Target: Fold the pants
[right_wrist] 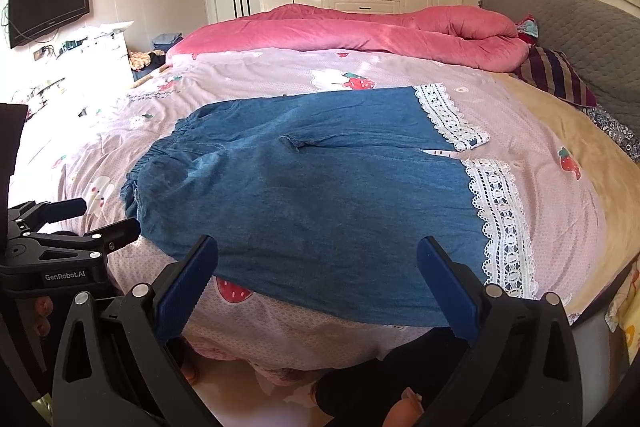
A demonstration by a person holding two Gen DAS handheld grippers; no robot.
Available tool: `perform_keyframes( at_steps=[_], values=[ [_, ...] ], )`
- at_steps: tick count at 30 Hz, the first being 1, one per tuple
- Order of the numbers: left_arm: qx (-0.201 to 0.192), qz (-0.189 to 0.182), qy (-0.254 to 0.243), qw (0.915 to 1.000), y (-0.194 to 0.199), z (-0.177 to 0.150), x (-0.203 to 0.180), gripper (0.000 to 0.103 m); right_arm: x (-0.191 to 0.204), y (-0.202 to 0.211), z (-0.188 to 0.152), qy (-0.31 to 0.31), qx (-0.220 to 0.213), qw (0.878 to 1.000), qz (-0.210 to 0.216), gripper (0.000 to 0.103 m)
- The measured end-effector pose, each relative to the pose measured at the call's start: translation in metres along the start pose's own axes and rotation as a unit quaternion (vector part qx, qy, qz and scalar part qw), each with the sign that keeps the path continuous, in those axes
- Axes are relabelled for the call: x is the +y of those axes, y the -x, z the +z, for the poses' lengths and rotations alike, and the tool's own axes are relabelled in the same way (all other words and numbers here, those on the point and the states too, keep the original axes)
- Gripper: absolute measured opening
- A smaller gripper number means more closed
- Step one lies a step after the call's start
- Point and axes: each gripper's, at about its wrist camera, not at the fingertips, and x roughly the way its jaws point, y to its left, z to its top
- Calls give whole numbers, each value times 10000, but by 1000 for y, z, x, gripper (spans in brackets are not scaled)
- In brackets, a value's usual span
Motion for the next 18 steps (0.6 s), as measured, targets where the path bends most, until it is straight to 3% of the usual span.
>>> perform_keyframes(
  at_steps=[18],
  values=[
    [-4,4,-15,10000,1,0,0,94,-1,-5,-1,-11,31,10000,-1,99]
  ],
)
